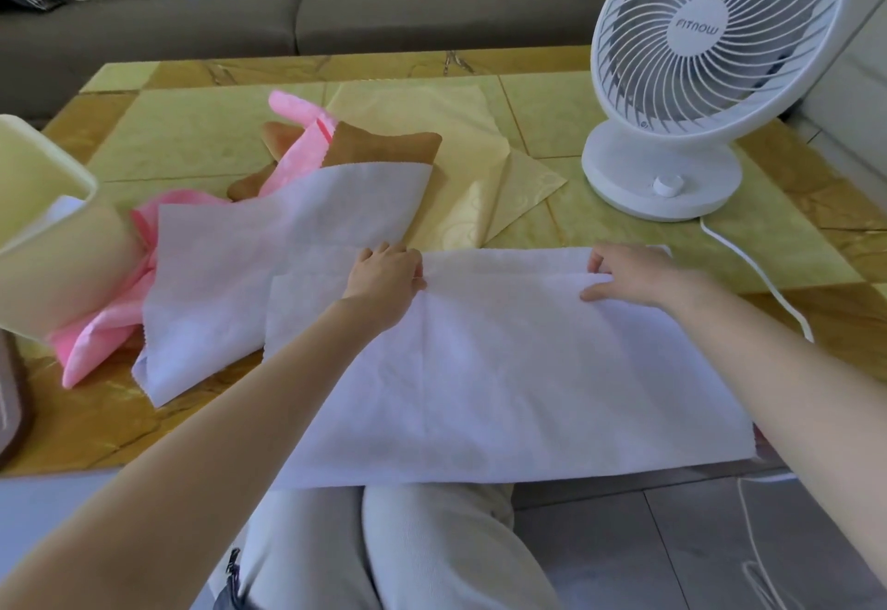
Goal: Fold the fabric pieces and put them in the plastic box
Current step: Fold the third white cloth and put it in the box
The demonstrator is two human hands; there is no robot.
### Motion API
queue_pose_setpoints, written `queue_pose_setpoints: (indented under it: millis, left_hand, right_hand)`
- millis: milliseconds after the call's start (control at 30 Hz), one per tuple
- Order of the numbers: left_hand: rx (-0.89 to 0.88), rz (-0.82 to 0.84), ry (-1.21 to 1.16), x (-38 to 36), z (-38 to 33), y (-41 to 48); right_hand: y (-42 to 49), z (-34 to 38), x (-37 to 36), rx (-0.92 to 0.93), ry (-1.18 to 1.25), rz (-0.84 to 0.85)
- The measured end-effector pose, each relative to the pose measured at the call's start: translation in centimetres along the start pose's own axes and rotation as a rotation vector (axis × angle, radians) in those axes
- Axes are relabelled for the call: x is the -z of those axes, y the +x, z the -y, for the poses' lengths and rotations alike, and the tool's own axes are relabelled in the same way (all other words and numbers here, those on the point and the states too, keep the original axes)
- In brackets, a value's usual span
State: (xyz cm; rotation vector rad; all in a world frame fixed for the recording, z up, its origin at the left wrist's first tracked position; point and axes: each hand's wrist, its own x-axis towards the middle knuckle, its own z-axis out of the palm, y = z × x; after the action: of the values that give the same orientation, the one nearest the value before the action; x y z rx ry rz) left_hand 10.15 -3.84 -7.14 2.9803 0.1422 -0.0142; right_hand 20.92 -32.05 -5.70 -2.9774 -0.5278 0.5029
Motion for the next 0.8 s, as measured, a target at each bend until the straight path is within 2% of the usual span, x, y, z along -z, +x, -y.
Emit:
queue_pose_setpoints:
  millis: [100, 267, 467, 800]
  left_hand:
    - [-0.005, -0.043, -0.022, 0.3, -0.1, 0.2]
    - [0.011, -0.135, 0.035, 0.7, -0.3, 1.2]
    - [0.030, -0.122, 0.139, 0.3, -0.1, 2.3]
    - [0.020, -0.129, 0.117, -0.1, 0.0, 2.9]
  right_hand:
    - [0.6, 0.3, 0.3, 0.012, -0.024, -0.043]
    - [1.5, 0.8, 0.3, -0.036, 0.087, -0.102]
    - [2.0, 1.3, -0.2, -0.037, 0.046, -0.181]
    - [2.3, 2.1, -0.7, -0.044, -0.088, -0.264]
